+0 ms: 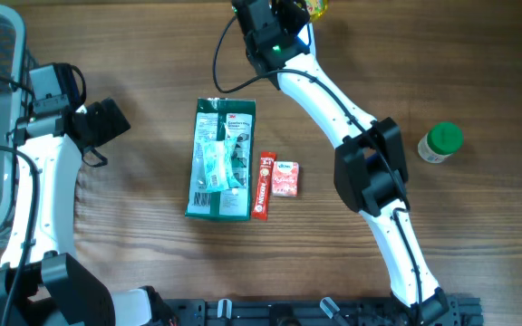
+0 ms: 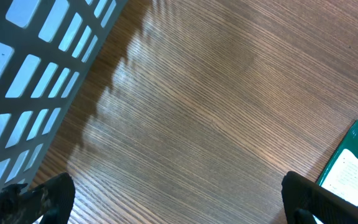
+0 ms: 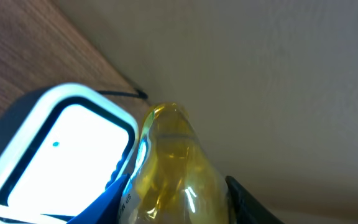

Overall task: Scan the item barcode
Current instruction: 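Lift the Vim bottle and hold it up to the scanner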

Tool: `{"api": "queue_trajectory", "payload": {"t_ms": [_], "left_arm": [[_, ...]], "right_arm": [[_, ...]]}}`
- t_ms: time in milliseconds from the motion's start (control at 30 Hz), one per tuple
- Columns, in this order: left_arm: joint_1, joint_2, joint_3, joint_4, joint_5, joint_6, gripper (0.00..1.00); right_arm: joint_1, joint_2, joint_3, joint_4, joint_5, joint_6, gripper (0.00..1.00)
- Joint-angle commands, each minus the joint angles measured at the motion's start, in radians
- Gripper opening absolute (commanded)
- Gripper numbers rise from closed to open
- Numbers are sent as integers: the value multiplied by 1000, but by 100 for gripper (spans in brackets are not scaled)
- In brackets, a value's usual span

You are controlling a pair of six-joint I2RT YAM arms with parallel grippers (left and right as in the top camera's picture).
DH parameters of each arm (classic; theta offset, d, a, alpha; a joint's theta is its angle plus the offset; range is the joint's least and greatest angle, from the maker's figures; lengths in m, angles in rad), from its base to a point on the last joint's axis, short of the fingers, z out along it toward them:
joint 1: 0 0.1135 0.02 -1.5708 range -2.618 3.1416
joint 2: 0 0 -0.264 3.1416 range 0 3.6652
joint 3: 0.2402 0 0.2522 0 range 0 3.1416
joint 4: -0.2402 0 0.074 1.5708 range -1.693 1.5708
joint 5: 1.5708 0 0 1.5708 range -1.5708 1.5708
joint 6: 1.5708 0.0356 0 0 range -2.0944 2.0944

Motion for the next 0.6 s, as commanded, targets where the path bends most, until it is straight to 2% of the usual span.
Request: {"api": "queue_trajectory", "payload": {"t_ms": [0,400,567], "left_arm": [[5,-7,9,3,-2,13,100],[5,-7,9,3,-2,13,100],[5,-7,9,3,-2,13,100]], "right_arm": [[24,13,10,24,59,-27,15],[60,51,3,27,114,-22,16],[74,52,0,22,138,62,16]]}}
